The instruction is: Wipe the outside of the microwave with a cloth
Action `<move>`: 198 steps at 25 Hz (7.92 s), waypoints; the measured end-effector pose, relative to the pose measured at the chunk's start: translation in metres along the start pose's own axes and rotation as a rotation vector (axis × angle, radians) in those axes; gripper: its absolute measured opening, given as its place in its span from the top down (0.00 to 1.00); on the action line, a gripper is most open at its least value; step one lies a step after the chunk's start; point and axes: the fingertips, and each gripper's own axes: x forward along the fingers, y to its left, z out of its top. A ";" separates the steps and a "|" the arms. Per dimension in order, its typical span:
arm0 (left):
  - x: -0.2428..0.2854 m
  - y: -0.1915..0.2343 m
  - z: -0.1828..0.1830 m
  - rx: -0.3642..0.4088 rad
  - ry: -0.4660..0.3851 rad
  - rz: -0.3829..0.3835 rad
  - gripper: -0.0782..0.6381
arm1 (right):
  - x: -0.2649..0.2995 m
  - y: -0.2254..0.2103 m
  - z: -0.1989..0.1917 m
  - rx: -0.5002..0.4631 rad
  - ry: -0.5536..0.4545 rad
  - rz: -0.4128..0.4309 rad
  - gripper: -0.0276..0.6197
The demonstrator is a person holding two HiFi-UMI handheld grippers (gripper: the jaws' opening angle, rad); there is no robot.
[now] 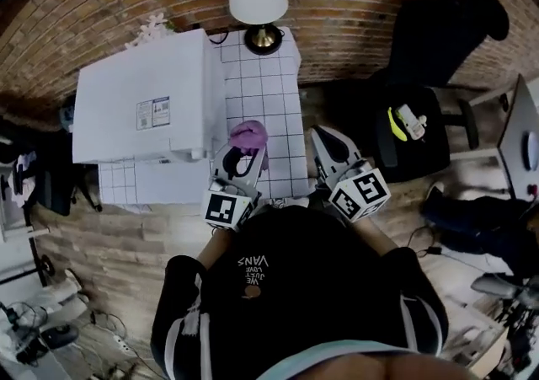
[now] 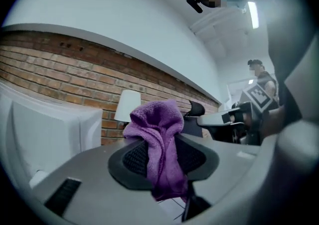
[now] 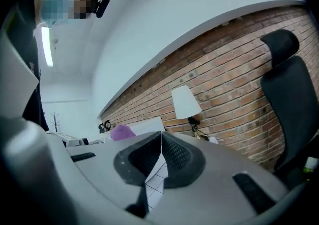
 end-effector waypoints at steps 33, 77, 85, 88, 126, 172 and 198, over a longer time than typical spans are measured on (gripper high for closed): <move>-0.007 0.089 -0.025 -0.965 -0.462 0.633 0.69 | 0.071 -0.024 0.009 0.040 0.211 0.625 0.95; 0.035 0.107 -0.066 -1.121 -0.577 0.696 0.69 | 0.068 -0.043 0.002 0.023 0.282 0.688 0.95; -0.031 0.084 -0.109 -1.147 -0.553 0.812 0.69 | 0.064 0.004 -0.014 0.020 0.326 0.799 0.95; -0.026 0.093 -0.109 -1.150 -0.557 0.797 0.69 | 0.066 0.002 -0.014 0.022 0.324 0.781 0.95; 0.129 0.162 -0.118 -1.167 -0.424 0.636 0.69 | 0.082 -0.100 0.006 0.024 0.300 0.472 0.95; 0.184 0.250 -0.166 -1.300 -0.490 0.735 0.69 | 0.067 -0.172 0.008 0.033 0.329 0.275 0.95; -0.014 0.060 -0.104 -0.983 -0.367 0.694 0.69 | 0.096 -0.002 -0.008 0.015 0.274 0.634 0.95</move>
